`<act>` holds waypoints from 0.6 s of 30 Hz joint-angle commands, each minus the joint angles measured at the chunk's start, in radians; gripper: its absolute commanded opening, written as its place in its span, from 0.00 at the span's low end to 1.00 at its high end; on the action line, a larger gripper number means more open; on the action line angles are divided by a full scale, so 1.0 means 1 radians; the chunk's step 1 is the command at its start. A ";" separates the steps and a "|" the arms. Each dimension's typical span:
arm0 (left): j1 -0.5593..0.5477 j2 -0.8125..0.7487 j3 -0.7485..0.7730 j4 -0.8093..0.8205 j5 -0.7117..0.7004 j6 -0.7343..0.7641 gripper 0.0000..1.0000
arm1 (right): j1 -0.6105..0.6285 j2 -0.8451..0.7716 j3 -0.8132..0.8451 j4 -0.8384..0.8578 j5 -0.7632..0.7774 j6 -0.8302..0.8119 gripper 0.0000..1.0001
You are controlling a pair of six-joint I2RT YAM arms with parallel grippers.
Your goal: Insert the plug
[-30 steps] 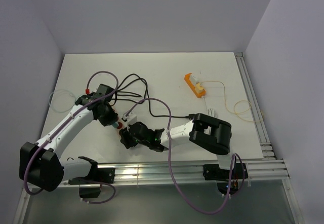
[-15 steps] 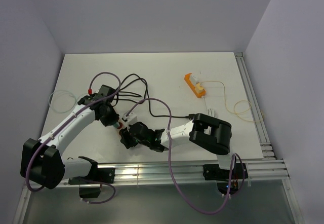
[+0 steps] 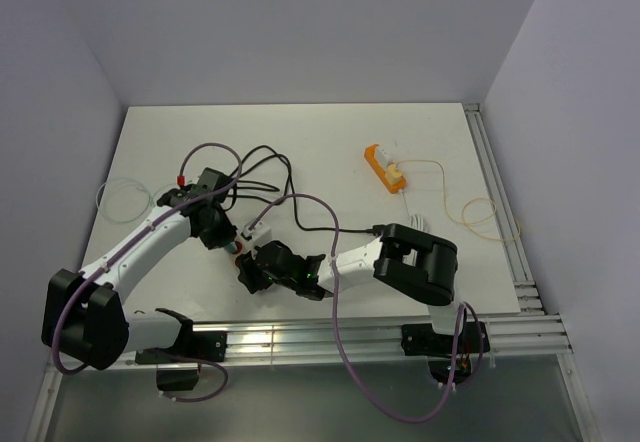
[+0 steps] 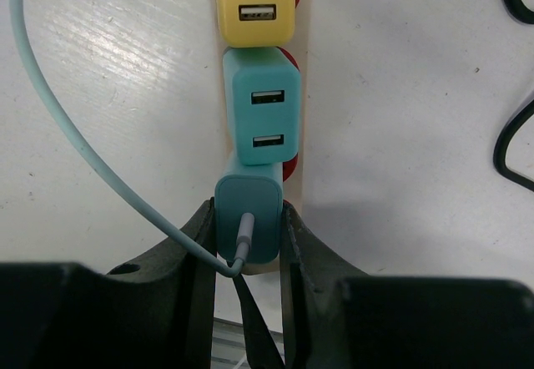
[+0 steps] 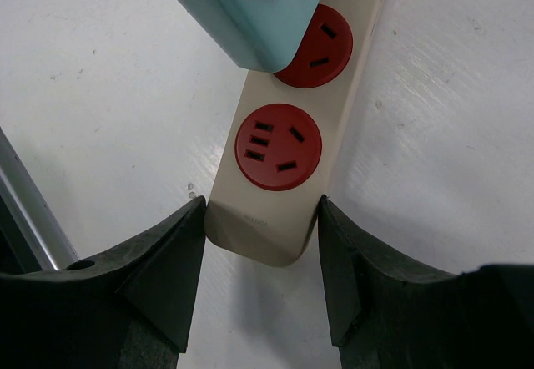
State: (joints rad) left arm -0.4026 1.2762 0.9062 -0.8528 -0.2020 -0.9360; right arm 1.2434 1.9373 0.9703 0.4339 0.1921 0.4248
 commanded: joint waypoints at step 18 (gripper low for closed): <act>-0.065 0.028 0.029 0.004 -0.185 -0.026 0.00 | -0.029 0.011 -0.058 -0.135 0.073 -0.049 0.00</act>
State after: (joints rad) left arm -0.4675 1.2942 0.9207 -0.8639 -0.2924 -0.9634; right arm 1.2434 1.9373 0.9615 0.4511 0.1917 0.4217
